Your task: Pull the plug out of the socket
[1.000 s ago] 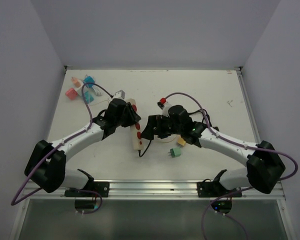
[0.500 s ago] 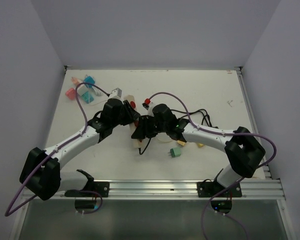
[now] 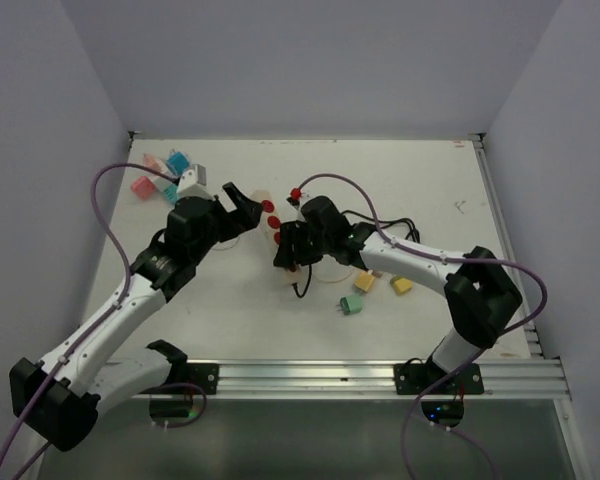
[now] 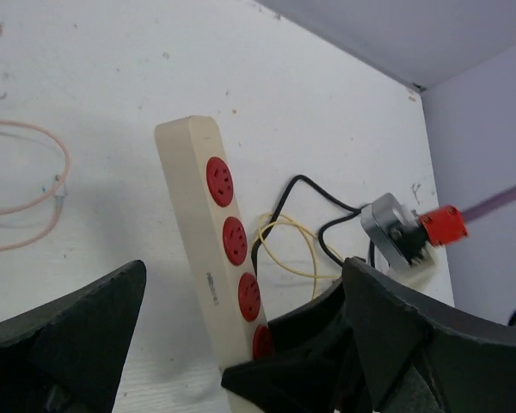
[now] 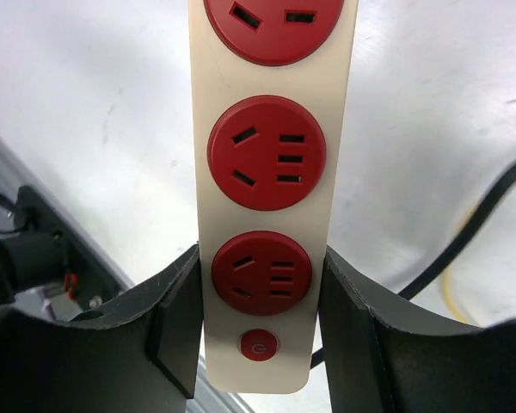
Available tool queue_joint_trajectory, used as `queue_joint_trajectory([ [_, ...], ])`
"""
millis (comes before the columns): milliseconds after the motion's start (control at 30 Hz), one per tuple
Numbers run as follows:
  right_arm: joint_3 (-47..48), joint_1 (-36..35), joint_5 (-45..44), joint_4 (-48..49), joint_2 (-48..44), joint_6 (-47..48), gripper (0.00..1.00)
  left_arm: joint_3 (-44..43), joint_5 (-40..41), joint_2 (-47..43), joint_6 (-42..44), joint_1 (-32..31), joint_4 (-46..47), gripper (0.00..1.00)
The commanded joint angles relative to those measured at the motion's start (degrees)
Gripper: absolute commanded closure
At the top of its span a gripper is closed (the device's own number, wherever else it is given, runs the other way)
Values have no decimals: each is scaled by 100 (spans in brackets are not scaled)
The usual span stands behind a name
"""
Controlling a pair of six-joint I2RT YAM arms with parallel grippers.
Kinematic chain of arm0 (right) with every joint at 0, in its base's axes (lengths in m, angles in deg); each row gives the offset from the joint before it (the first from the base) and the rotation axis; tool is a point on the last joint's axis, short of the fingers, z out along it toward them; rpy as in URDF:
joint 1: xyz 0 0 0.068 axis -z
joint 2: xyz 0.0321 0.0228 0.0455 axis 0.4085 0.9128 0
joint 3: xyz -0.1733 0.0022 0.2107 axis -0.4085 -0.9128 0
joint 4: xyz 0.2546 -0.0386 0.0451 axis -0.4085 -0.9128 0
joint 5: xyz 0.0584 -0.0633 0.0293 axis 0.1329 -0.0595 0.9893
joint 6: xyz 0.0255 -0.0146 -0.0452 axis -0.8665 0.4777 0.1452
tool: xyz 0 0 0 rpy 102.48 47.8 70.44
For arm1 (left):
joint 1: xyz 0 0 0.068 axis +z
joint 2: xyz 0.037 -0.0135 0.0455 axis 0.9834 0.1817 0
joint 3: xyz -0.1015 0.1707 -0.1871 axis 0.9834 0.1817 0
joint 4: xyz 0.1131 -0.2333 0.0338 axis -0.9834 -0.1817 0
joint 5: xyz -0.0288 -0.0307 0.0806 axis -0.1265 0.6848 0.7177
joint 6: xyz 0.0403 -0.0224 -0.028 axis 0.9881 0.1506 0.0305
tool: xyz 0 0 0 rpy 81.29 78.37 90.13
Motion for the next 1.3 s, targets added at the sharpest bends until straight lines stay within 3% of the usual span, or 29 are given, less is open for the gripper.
queue_joint_trajectory([
  [0, 769, 567, -538, -262, 118, 416, 100, -312, 730, -649, 441, 49, -597, 0],
  [267, 2483, 2272, -1356, -1167, 786, 874, 100, 223, 1469, -2056, 881, 50, -1205, 0],
  [600, 3012, 3820, -2867, -1651, 1331, 1137, 100, 1137, 1961, -2804, 1443, 50, -1179, 0],
  [733, 2792, 4294, -2640, -1625, 1445, 1216, 100, 1366, 2093, -2900, 1576, 50, -1065, 0],
  [933, 2871, 4330, -2279, -1932, 1990, 1436, 98, 1375, 2128, -2769, 1672, 50, -967, 0],
  [1033, 2950, 4322, -2261, -2143, 2245, 1410, 89, 1367, 2120, -2769, 1672, 50, -976, 0],
  [1133, 3064, 4322, -2095, -2301, 2404, 1392, 61, 1375, 2111, -2786, 1655, 50, -985, 0],
  [1167, 3099, 4322, -2016, -2397, 2413, 1383, 47, 1375, 2102, -2786, 1646, 50, -985, 1],
  [1267, 3231, 4322, -1848, -2591, 2334, 1357, 25, 1367, 2032, -2699, 1620, 41, -1003, 1],
])
